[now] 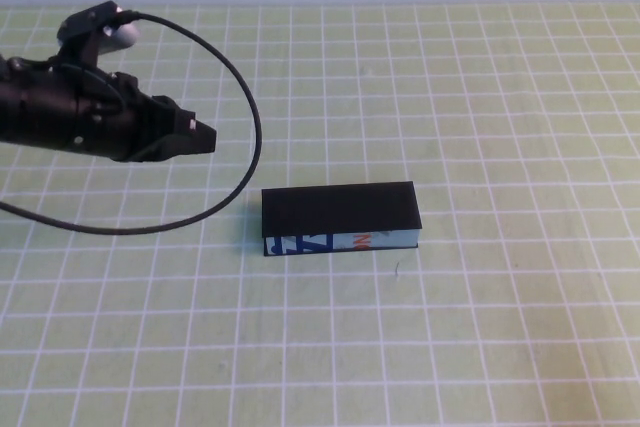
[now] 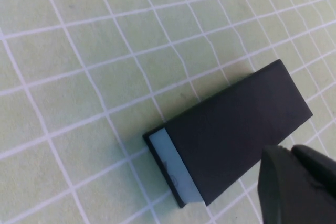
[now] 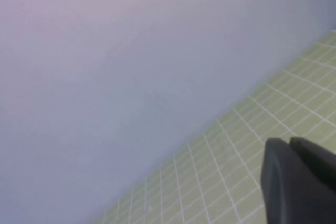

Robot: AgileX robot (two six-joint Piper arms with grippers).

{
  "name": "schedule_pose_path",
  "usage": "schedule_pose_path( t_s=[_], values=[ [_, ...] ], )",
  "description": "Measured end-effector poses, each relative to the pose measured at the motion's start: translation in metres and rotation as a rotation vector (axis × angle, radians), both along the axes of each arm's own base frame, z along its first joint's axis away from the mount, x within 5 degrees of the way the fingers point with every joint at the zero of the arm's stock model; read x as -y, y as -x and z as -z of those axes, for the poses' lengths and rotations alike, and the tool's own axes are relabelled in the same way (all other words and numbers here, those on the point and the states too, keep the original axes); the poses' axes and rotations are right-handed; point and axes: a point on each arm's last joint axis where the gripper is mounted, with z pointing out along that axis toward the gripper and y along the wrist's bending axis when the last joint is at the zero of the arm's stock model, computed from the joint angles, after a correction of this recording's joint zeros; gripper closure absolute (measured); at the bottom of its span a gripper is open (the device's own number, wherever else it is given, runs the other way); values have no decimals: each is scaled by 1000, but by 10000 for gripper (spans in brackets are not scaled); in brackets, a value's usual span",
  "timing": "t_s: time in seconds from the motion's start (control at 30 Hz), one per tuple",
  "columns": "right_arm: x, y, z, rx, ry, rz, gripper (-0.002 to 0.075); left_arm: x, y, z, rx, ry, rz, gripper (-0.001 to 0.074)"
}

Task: Take glasses out of glasses case

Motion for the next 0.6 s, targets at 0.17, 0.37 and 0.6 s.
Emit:
schedule_pose_path(
  t_s=[0.17,0.37,0.6],
  values=[
    [-7,-1,4,-60,-51,-78,743,11,-22,9,-24,8,44,739],
    [-33,-15,-33,-340,99,-365,743,41,-47,26,-50,-41,111,739],
    [-55,-65,-72,-693,331,-743,743,66,-79,40,-82,-68,149,739]
  ],
)
